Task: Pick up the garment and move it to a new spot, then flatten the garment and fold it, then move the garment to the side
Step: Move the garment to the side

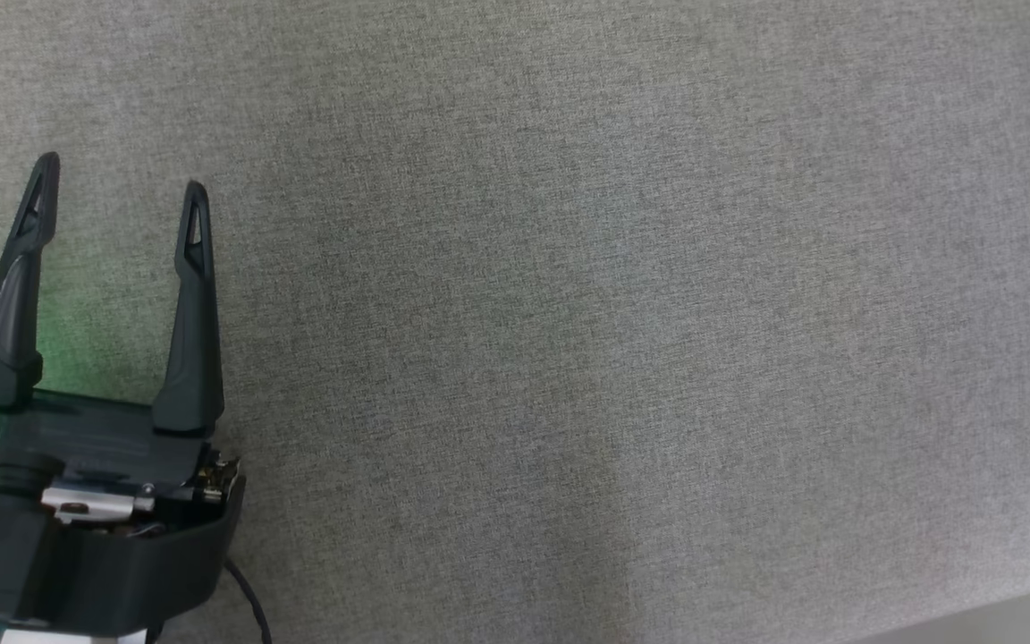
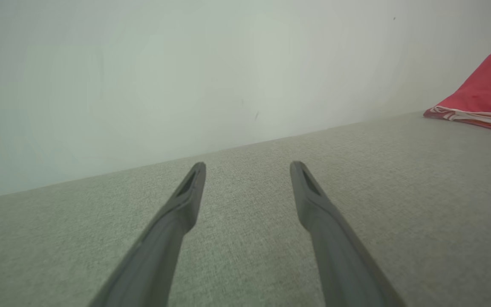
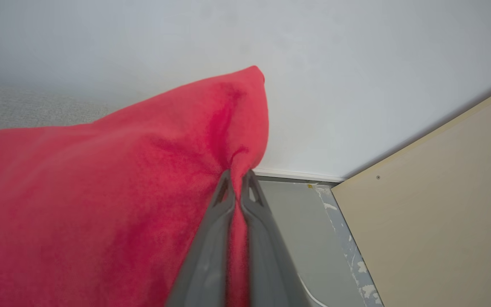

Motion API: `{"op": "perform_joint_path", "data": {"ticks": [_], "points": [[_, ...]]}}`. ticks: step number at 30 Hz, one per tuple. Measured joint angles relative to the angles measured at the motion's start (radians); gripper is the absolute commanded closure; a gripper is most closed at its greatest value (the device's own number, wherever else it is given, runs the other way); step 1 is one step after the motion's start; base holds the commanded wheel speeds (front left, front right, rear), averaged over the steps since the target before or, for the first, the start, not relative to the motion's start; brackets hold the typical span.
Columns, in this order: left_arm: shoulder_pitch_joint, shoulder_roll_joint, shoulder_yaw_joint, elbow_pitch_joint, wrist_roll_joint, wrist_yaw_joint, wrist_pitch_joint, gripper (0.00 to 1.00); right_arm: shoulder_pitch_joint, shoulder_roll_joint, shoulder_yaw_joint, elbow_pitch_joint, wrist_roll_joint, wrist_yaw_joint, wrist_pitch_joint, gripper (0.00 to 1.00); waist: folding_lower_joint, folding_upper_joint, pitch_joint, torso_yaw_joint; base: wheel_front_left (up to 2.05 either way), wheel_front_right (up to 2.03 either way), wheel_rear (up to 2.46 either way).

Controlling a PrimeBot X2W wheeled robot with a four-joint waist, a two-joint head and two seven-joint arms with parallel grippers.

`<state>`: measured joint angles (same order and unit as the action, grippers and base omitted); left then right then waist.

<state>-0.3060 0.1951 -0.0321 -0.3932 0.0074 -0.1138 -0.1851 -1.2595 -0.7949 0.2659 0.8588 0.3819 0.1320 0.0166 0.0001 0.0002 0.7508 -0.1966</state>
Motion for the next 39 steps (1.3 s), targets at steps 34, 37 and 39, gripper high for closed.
{"op": "perform_joint_path", "data": {"ticks": [34, 37, 39], "points": [[0.185, -0.080, 0.015, 0.294, -0.114, 0.060, -0.077, 0.00, 0.373, 0.254, -0.063, -0.240, -0.054, 0.000, -0.229, 0.00, -0.0003, -0.0003, -0.348, 0.054, 0.00, 0.00, 0.00], [0.200, -0.089, 0.016, 0.316, -0.124, 0.060, -0.077, 0.00, 0.476, 0.289, -0.093, -0.301, -0.048, 0.000, -0.228, 0.00, -0.0003, -0.0003, -0.403, 0.065, 0.00, 0.00, 0.00], [0.207, -0.093, 0.017, 0.329, -0.129, 0.059, -0.077, 0.00, 0.548, 0.311, -0.120, -0.348, -0.048, 0.000, -0.226, 0.00, -0.0004, -0.0003, -0.437, 0.075, 0.00, 0.00, 0.00]]}}
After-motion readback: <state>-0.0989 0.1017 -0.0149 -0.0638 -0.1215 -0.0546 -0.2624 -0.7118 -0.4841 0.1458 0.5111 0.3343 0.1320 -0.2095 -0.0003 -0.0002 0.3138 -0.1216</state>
